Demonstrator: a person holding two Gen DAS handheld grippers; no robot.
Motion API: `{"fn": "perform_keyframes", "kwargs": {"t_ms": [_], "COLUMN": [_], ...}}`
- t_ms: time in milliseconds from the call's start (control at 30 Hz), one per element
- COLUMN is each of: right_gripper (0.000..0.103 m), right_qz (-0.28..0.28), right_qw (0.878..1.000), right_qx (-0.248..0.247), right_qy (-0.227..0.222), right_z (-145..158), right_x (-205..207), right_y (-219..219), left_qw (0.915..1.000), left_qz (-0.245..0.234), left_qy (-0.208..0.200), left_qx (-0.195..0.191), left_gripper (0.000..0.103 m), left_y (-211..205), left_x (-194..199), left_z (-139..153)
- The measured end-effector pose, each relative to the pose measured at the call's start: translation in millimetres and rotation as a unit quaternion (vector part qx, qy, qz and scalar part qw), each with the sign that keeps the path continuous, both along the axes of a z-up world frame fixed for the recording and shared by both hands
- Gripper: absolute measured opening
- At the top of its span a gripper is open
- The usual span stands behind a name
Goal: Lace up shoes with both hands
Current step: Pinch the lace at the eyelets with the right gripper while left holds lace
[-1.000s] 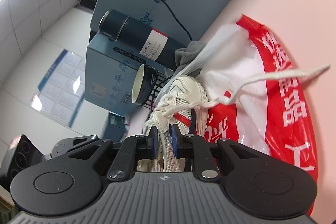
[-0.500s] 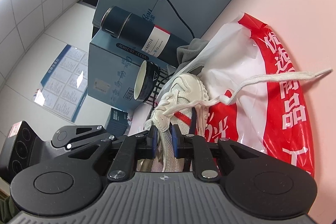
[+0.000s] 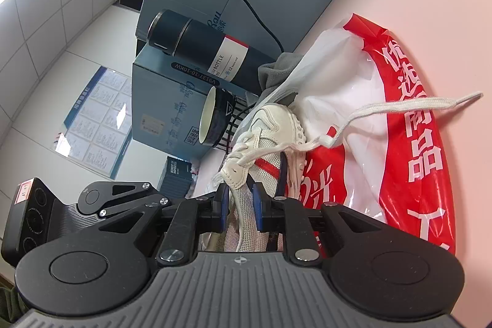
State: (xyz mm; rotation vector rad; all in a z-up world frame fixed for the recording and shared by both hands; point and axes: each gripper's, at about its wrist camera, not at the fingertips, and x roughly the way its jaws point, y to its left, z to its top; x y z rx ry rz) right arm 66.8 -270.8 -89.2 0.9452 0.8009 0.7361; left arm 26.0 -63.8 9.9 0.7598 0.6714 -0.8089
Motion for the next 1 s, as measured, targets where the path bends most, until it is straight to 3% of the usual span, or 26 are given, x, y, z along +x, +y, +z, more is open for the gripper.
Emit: {"fn": "perform_keyframes", "kwargs": {"t_ms": [1000], "right_gripper": [0.016], "right_qz": [0.010], "right_qw": [0.999], "right_qx": [-0.029], "right_qy": [-0.020], "right_z": [5.1], "right_x": [-2.6], "right_y": [4.0], "left_qw": [0.9996], "left_qz": [0.016], "left_qy": [-0.025], "left_qx": [-0.006], "left_gripper": [0.002], "left_y": [-2.8], "left_x": [1.8], "left_z": [-0.4]}}
